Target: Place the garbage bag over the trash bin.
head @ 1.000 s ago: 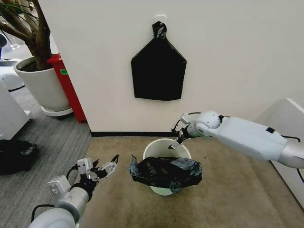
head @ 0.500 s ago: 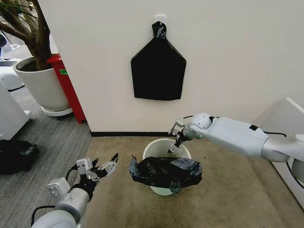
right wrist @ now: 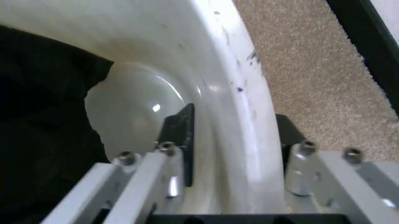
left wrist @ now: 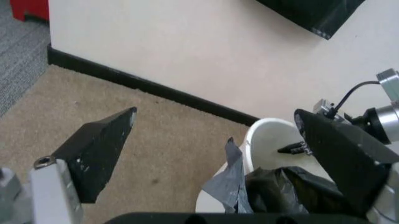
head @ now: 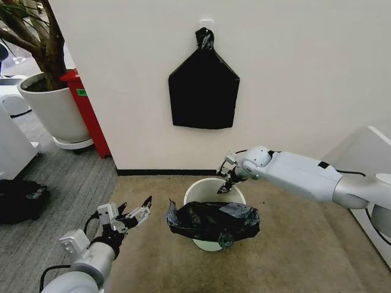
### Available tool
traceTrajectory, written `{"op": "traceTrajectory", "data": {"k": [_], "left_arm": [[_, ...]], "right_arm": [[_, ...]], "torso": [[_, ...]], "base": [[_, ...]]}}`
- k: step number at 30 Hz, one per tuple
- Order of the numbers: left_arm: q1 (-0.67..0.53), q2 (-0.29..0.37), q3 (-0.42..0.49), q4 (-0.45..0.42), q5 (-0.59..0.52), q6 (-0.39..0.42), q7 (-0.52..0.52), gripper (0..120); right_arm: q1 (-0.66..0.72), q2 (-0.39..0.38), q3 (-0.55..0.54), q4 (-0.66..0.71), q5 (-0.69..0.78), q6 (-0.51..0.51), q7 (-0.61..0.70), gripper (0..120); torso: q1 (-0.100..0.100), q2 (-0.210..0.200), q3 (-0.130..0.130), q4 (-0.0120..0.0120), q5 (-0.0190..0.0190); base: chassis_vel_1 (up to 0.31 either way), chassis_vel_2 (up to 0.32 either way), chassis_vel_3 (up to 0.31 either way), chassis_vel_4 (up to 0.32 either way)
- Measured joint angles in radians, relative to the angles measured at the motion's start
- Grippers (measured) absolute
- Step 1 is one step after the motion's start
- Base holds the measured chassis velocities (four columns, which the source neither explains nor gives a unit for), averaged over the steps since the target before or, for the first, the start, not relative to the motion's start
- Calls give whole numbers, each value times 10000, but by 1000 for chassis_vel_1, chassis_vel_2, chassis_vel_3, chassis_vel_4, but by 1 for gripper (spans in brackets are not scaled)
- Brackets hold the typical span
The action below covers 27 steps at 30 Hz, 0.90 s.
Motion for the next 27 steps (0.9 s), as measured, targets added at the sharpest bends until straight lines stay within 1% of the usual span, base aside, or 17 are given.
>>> {"op": "traceTrajectory", "data": {"k": [3,6,14,20,22,27], "left_arm": [[-2,8,1,2,15,-9,11,100],[-48,9,27,40,31,-11,20,100],[-122,38,84,109,56,-21,33,100],[-168,63,99,136,70,-39,48,100],[-169,63,105,139,79,-43,51,100],[-212,23,210,166,176,-91,84,100]], "right_arm": [[-83,6,232,-2,122,0,91,8],[-138,-47,374,41,591,0,372,0],[-287,-433,716,342,1062,0,961,0],[-524,-1092,1479,1044,1820,-1,2036,0],[-543,-1175,1535,1136,1948,-3,2191,0],[-1043,-1804,2438,1926,4176,-8,4621,0]], "torso": [[0,0,0,1,0],[0,0,0,2,2],[0,0,0,0,2],[0,0,1,1,2],[0,0,1,0,3],[0,0,1,2,2]], "base": [[0,0,0,0],[0,0,0,0],[0,0,0,0],[0,0,0,0],[0,0,0,0],[0,0,0,0]]}}
